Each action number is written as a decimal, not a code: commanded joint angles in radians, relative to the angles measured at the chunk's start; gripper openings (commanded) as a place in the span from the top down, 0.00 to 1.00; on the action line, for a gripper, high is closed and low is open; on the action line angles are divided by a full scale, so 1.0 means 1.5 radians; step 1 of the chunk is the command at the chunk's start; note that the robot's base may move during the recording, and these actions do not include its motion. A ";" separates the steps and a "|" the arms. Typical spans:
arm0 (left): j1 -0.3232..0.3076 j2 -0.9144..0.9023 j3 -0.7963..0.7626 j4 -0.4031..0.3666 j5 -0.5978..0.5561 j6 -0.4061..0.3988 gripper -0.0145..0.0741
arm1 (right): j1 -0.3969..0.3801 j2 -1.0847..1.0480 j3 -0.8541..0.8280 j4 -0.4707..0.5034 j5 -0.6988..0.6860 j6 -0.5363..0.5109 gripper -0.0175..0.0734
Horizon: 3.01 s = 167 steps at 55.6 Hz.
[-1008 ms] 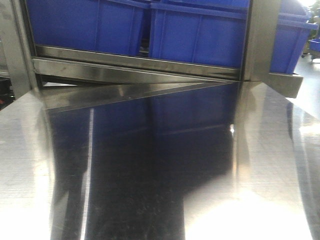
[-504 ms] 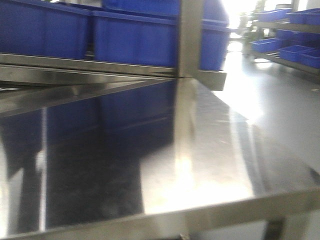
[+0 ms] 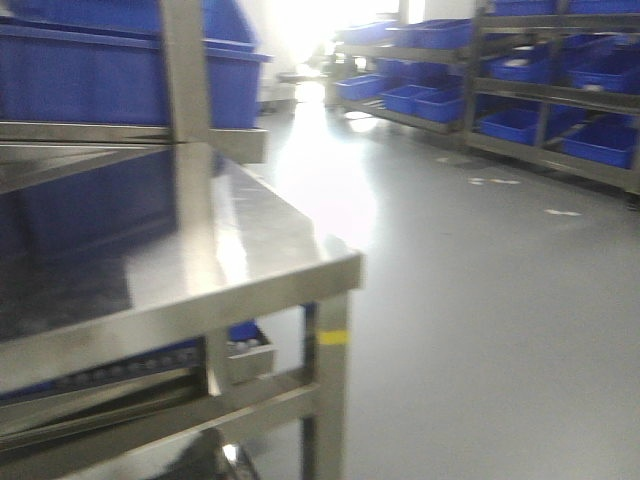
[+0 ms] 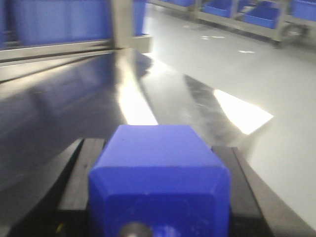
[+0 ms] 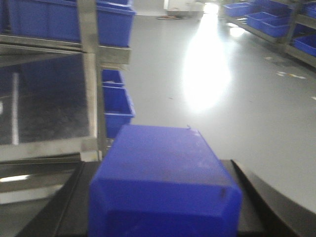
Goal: Pick and sort blue part to right shelf
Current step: 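Drive the base away from the steel table carrying both parts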
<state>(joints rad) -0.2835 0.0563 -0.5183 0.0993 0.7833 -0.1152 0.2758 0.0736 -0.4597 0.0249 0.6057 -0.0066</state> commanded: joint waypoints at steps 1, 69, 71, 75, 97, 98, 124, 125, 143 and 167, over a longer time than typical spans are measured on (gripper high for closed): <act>-0.003 0.017 -0.018 0.002 -0.065 -0.002 0.56 | -0.004 0.016 -0.018 -0.005 -0.061 -0.001 0.56; -0.003 0.015 -0.018 0.002 -0.065 -0.002 0.56 | -0.004 0.016 -0.018 -0.005 -0.058 -0.001 0.56; -0.003 0.015 -0.018 0.002 -0.065 -0.002 0.56 | -0.004 0.016 -0.018 -0.005 -0.058 -0.001 0.56; -0.003 0.015 -0.018 0.002 -0.065 -0.002 0.56 | -0.004 0.016 -0.018 -0.005 -0.058 -0.001 0.56; -0.003 0.015 -0.018 0.002 -0.065 -0.002 0.56 | -0.004 0.016 -0.018 -0.005 -0.057 -0.001 0.56; -0.003 0.015 -0.018 0.002 -0.065 -0.002 0.56 | -0.004 0.016 -0.018 -0.005 -0.057 -0.001 0.56; -0.002 0.015 -0.018 0.002 -0.063 -0.002 0.56 | -0.004 0.016 -0.018 -0.005 -0.057 -0.001 0.56; -0.002 0.015 -0.018 0.002 -0.063 -0.002 0.56 | -0.004 0.016 -0.018 -0.005 -0.057 -0.001 0.56; -0.002 0.015 -0.018 0.002 -0.063 -0.002 0.56 | -0.004 0.016 -0.018 -0.005 -0.057 -0.001 0.56; -0.002 0.015 -0.018 0.001 -0.063 -0.002 0.56 | -0.004 0.016 -0.018 -0.005 -0.057 -0.001 0.56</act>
<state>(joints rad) -0.2835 0.0563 -0.5183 0.0993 0.7833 -0.1152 0.2742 0.0750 -0.4597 0.0245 0.6103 -0.0066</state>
